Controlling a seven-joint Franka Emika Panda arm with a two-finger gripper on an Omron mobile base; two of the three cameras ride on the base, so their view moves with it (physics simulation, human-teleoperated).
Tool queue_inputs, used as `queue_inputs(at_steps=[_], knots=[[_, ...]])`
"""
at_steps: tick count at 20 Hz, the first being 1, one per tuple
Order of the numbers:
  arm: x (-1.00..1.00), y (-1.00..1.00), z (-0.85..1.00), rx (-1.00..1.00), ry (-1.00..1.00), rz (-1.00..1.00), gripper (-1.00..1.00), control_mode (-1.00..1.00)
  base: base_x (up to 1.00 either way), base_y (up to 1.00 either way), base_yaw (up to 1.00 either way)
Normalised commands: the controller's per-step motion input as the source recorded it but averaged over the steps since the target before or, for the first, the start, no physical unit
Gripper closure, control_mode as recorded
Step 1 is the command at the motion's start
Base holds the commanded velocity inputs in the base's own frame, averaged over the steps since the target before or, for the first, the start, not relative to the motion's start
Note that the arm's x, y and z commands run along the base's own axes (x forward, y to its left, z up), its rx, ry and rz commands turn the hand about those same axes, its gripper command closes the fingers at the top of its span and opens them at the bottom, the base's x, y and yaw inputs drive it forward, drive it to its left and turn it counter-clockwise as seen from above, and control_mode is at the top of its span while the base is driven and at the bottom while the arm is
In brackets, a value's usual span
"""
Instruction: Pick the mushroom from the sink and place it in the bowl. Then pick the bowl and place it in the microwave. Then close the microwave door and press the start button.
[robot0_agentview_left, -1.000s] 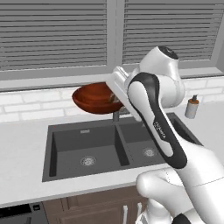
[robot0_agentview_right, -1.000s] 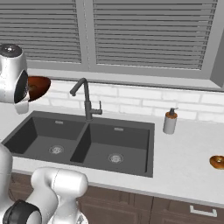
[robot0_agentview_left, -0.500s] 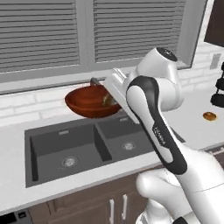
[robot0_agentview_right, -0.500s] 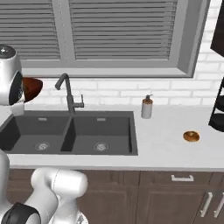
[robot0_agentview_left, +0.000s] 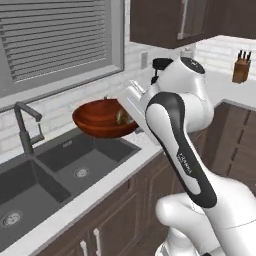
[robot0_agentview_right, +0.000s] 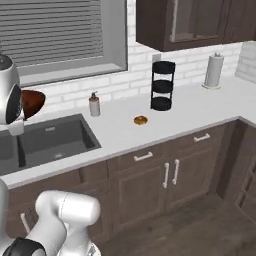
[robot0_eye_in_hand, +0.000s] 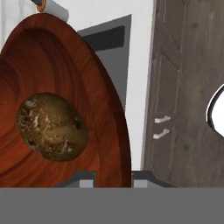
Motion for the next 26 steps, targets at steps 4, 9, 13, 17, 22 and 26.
queue_inputs(at_steps=[4, 9, 13, 17, 22, 26], knots=[[0.00, 0.00, 0.00, 0.00, 0.00, 0.00, 1.00, 1.00, -0.17, -0.06, -0.81], [0.00, 0.00, 0.00, 0.00, 0.00, 0.00, 1.00, 1.00, -0.02, -0.14, -0.83], [0.00, 0.00, 0.00, 0.00, 0.00, 0.00, 1.00, 1.00, 0.00, -0.24, -0.82], [0.00, 0.00, 0.00, 0.00, 0.00, 0.00, 1.00, 1.00, 0.00, -0.29, -0.79], [0.00, 0.00, 0.00, 0.00, 0.00, 0.00, 1.00, 1.00, 0.00, -0.40, -0.77], [0.00, 0.00, 0.00, 0.00, 0.00, 0.00, 1.00, 1.00, 0.00, -0.38, -0.75]])
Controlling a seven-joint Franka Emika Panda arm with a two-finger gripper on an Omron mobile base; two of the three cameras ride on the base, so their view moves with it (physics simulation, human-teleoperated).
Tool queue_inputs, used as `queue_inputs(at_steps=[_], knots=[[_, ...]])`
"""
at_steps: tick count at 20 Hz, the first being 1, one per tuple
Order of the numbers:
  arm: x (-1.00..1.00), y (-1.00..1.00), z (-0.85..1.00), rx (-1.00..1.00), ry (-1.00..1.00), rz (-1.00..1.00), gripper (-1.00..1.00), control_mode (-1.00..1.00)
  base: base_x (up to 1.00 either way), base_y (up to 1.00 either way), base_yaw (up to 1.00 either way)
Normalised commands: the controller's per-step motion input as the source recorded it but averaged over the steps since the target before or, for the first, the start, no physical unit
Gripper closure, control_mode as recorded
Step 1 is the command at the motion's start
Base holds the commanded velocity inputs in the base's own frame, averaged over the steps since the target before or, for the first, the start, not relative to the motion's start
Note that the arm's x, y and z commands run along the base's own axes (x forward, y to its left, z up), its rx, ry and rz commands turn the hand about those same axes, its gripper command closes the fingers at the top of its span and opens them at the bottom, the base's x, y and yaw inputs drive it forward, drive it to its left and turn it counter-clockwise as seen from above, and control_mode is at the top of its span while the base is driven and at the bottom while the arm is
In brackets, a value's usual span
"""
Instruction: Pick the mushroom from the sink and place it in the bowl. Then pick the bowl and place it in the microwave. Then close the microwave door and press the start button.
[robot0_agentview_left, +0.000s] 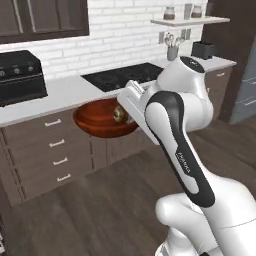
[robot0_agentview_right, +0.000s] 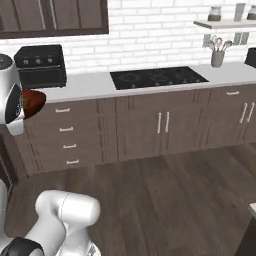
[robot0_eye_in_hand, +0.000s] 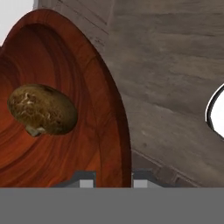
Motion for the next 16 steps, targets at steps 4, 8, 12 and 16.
queue_inputs(at_steps=[4, 8, 12, 16], knots=[[0.00, 0.00, 0.00, 0.00, 0.00, 0.00, 1.00, 1.00, 0.00, -0.41, -0.74], [0.00, 0.00, 0.00, 0.00, 0.00, 0.00, 1.00, 1.00, 0.01, -0.40, -0.73], [0.00, 0.00, 0.00, 0.00, 0.00, 0.00, 1.00, 1.00, 0.00, -0.40, -0.74], [0.00, 0.00, 0.00, 0.00, 0.00, 0.00, 1.00, 1.00, 0.00, -0.37, -0.74]])
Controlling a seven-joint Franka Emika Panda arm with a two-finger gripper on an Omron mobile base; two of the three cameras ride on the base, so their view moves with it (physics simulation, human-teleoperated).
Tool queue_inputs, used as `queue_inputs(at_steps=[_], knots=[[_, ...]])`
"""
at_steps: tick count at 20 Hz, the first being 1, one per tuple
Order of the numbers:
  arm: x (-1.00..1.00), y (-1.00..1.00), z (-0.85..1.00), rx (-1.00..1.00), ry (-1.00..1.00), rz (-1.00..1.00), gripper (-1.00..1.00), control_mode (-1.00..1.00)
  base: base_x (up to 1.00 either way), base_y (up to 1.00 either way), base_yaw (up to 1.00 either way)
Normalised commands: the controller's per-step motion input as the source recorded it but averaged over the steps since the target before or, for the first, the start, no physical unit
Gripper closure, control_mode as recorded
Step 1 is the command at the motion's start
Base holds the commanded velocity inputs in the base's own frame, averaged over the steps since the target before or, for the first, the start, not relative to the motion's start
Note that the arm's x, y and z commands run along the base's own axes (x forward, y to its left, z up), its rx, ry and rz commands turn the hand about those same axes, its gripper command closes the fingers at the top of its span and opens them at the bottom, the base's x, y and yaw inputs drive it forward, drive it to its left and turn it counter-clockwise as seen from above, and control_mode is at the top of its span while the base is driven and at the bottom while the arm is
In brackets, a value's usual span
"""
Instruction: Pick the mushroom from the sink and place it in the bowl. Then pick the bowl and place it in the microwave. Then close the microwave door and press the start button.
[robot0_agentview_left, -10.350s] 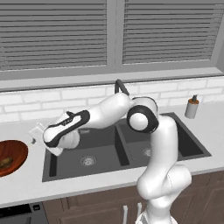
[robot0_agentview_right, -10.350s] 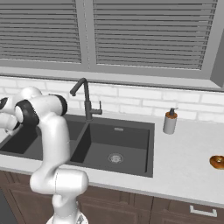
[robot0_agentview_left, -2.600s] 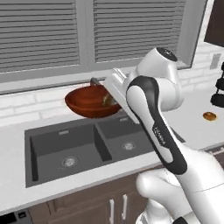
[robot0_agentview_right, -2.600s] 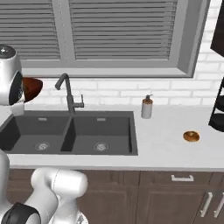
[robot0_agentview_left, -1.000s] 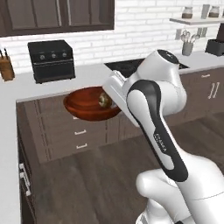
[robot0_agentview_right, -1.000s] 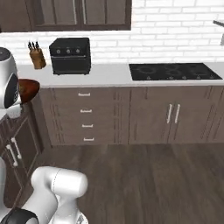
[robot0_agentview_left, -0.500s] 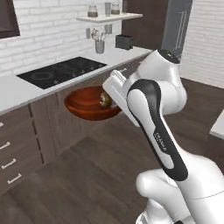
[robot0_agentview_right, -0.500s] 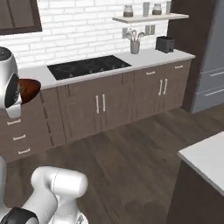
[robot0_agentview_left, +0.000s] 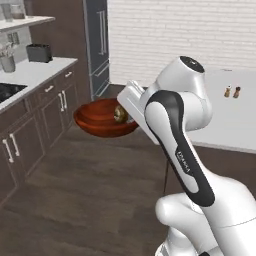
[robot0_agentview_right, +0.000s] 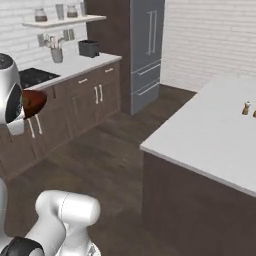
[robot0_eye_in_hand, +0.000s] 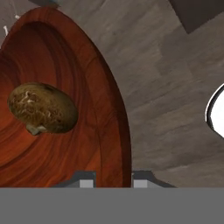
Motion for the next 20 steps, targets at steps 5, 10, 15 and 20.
queue_inputs(at_steps=[5, 10, 15, 20], knots=[[0.00, 0.00, 0.00, 0.00, 0.00, 0.00, 1.00, 1.00, 0.00, -0.38, -0.74], [0.00, 0.00, 0.00, 0.00, 0.00, 0.00, 1.00, 1.00, 0.00, -0.38, -0.73], [0.00, 0.00, 0.00, 0.00, 0.00, 0.00, 1.00, 1.00, 0.01, -0.42, -0.72], [0.00, 0.00, 0.00, 0.00, 0.00, 0.00, 1.00, 1.00, 0.03, -0.52, -0.69]])
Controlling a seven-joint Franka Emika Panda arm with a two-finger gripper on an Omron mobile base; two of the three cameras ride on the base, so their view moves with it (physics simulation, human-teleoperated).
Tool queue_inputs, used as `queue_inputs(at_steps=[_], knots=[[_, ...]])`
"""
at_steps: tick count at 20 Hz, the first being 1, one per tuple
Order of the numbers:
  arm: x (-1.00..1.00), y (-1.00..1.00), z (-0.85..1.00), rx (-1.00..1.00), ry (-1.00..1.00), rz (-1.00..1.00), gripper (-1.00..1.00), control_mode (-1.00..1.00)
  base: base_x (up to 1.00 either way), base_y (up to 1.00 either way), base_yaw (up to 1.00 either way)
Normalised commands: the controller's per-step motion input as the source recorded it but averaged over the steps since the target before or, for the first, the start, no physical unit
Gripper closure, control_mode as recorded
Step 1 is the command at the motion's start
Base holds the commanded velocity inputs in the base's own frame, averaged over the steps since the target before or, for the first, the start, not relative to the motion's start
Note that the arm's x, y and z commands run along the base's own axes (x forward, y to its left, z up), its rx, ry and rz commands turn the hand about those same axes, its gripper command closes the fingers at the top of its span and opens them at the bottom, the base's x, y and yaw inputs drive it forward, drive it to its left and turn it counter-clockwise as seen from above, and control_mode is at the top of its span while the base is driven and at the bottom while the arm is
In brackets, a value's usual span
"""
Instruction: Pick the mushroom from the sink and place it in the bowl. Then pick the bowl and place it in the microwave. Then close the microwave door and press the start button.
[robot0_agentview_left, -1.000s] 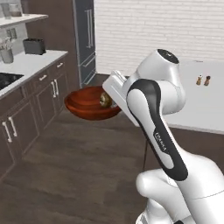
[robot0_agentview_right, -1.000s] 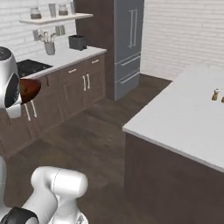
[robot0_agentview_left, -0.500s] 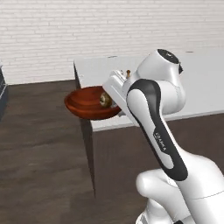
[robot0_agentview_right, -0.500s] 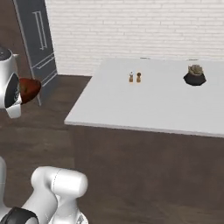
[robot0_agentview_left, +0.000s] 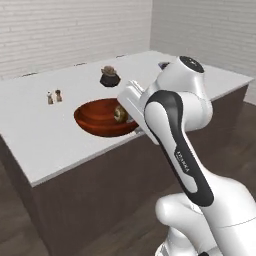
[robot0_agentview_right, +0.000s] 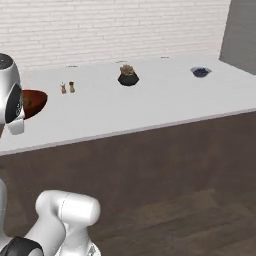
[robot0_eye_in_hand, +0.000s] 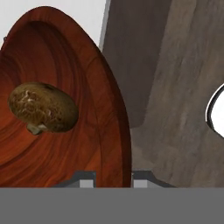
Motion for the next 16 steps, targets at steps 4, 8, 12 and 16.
queue_inputs(at_steps=[4, 8, 12, 16], knots=[[0.00, 0.00, 0.00, 0.00, 0.00, 0.00, 1.00, 1.00, 0.11, -0.65, -0.65], [0.00, 0.00, 0.00, 0.00, 0.00, 0.00, 1.00, 1.00, 0.17, -0.72, -0.61], [0.00, 0.00, 0.00, 0.00, 0.00, 0.00, 1.00, 1.00, 0.24, -0.67, -0.59], [0.00, 0.00, 0.00, 0.00, 0.00, 0.00, 1.00, 1.00, 0.43, -0.52, -0.58]])
